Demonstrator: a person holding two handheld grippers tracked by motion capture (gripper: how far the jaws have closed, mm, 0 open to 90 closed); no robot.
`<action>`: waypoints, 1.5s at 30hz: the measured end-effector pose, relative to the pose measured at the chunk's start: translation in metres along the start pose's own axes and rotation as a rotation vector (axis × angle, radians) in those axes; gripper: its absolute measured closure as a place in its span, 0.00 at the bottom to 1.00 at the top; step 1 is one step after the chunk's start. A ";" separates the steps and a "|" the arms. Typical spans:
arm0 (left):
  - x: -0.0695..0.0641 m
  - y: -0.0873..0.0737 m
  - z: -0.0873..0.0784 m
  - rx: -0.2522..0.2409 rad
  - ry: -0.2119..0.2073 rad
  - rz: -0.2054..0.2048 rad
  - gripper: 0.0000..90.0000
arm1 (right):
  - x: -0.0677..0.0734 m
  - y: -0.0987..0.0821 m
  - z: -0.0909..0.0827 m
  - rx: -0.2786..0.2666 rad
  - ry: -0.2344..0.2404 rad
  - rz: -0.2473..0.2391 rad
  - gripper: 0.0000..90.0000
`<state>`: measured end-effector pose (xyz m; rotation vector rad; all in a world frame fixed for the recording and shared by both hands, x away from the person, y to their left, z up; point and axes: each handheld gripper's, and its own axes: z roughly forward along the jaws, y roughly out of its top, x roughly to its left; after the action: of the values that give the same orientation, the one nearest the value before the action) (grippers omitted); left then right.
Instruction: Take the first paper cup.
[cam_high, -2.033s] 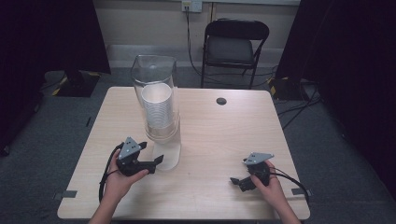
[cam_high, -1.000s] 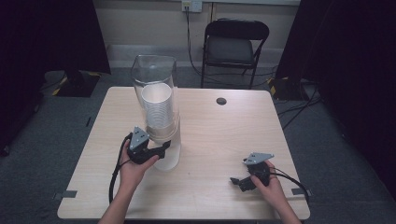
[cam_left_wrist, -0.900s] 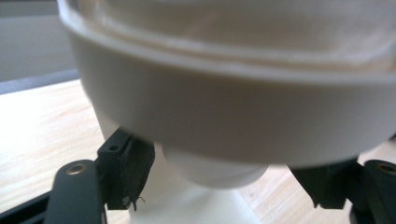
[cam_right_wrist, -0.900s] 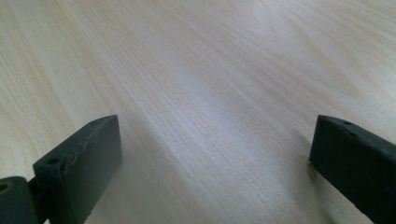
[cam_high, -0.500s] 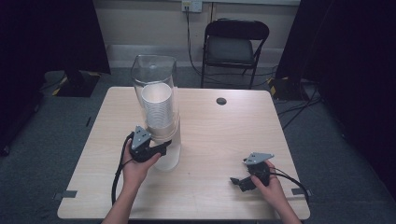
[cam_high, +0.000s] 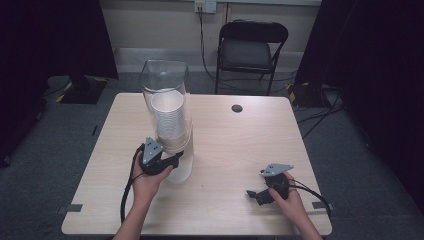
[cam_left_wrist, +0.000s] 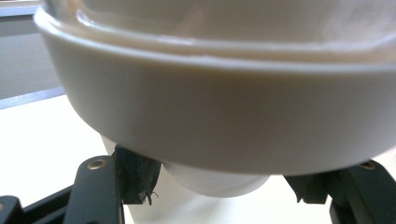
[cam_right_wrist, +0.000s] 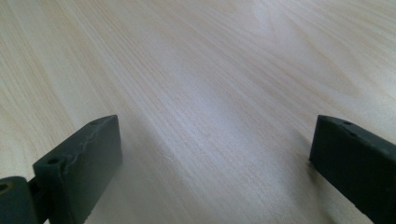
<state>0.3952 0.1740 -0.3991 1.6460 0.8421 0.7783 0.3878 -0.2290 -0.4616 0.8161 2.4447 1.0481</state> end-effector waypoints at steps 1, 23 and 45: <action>0.000 -0.001 0.001 0.018 0.001 0.010 0.40 | 0.000 0.000 0.000 0.000 0.000 0.000 0.02; -0.003 -0.052 -0.010 0.336 -0.088 -0.014 0.40 | -0.002 -0.002 -0.002 0.000 0.011 -0.008 0.01; -0.047 -0.054 0.003 0.392 -0.282 0.022 0.40 | -0.002 -0.002 -0.002 0.000 0.012 -0.008 0.01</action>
<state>0.3653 0.1426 -0.4561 2.0562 0.8081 0.3948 0.3879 -0.2325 -0.4616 0.8014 2.4564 1.0531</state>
